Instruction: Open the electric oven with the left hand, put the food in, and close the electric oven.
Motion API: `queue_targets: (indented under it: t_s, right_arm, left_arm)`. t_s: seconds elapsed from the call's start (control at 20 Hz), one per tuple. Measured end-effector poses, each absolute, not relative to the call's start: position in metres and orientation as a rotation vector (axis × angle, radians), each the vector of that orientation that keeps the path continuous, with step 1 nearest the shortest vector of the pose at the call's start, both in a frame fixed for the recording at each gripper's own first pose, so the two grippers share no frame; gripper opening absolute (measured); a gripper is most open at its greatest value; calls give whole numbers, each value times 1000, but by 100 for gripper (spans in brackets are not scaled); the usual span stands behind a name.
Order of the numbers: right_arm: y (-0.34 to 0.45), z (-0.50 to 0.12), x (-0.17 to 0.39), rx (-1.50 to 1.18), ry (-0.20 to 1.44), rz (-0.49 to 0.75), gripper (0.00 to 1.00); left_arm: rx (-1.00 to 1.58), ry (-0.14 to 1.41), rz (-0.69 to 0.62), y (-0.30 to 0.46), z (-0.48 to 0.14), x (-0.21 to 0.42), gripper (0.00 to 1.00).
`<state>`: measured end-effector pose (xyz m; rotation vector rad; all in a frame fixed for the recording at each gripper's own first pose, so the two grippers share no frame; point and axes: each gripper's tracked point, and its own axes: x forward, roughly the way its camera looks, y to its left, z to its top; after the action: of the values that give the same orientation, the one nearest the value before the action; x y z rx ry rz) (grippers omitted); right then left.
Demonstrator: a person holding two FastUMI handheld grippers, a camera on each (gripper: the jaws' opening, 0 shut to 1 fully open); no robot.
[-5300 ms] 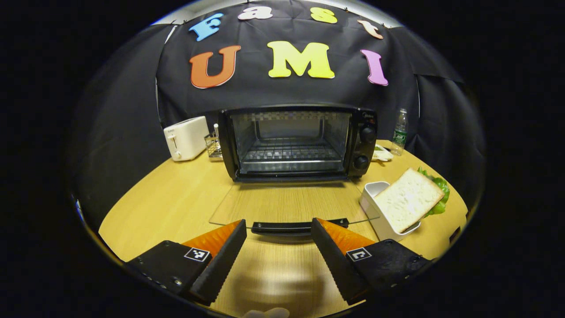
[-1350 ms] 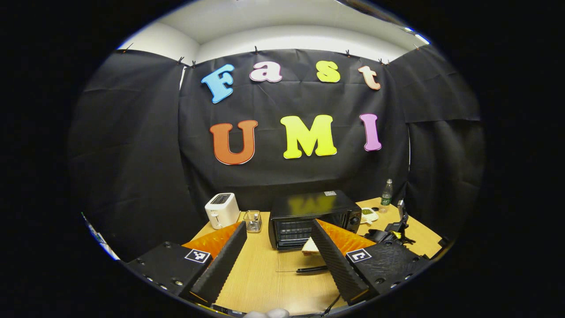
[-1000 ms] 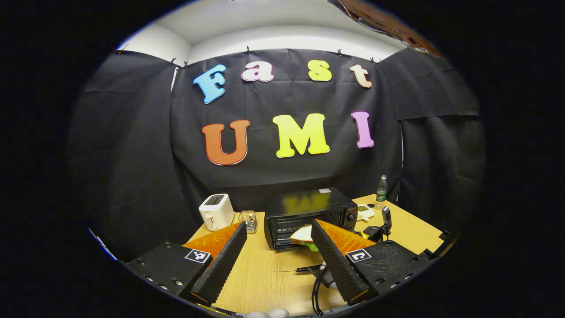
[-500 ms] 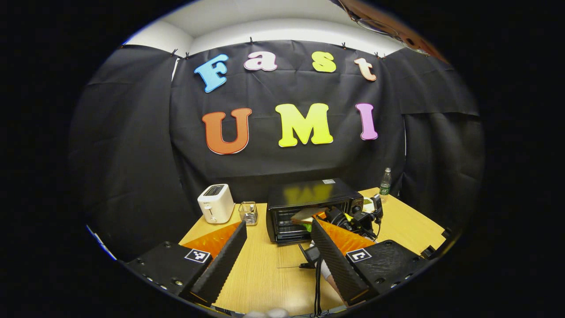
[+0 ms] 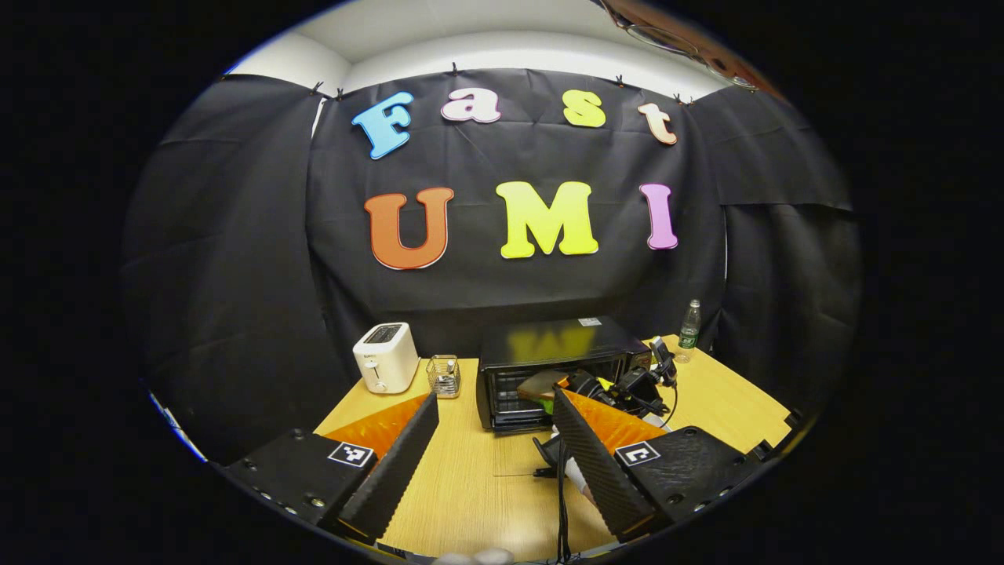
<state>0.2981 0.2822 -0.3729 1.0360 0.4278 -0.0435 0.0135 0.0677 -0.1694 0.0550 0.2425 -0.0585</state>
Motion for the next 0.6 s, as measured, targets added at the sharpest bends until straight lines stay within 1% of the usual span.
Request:
queue_targets:
  t_s: [0.05, 0.15, 0.2, 0.25, 0.3, 0.35, 0.4, 0.45, 0.5, 0.6]
  right_arm:
    - [281, -369, 299, 1001, 423, -32, 73]
    - [267, -374, 295, 848, 446, -77, 100]
    - [260, -372, 292, 780, 444, -80, 93]
    - [258, -368, 291, 709, 433, -73, 94]
    - [254, -367, 289, 647, 431, -72, 100]
    - [252, -365, 285, 608, 429, -63, 100]
    - [253, -361, 279, 584, 425, -50, 94]
    - [253, -358, 273, 574, 427, -33, 100]
    - [250, -353, 265, 557, 426, -20, 94]
    - [243, -336, 248, 518, 416, 3, 94]
  left_arm:
    - [50, 242, -60, 66, -169, 13, 96]
    - [46, 241, -60, 64, -168, 12, 96]
    - [43, 239, -62, 62, -168, 12, 96]
    - [42, 236, -60, 61, -167, 13, 96]
    - [40, 234, -59, 61, -167, 11, 96]
    - [37, 228, -58, 60, -166, 11, 96]
    - [35, 220, -55, 59, -163, 11, 96]
    - [35, 215, -52, 58, -160, 12, 96]
    - [37, 207, -47, 59, -159, 13, 96]
    - [39, 194, -34, 61, -154, 11, 96]
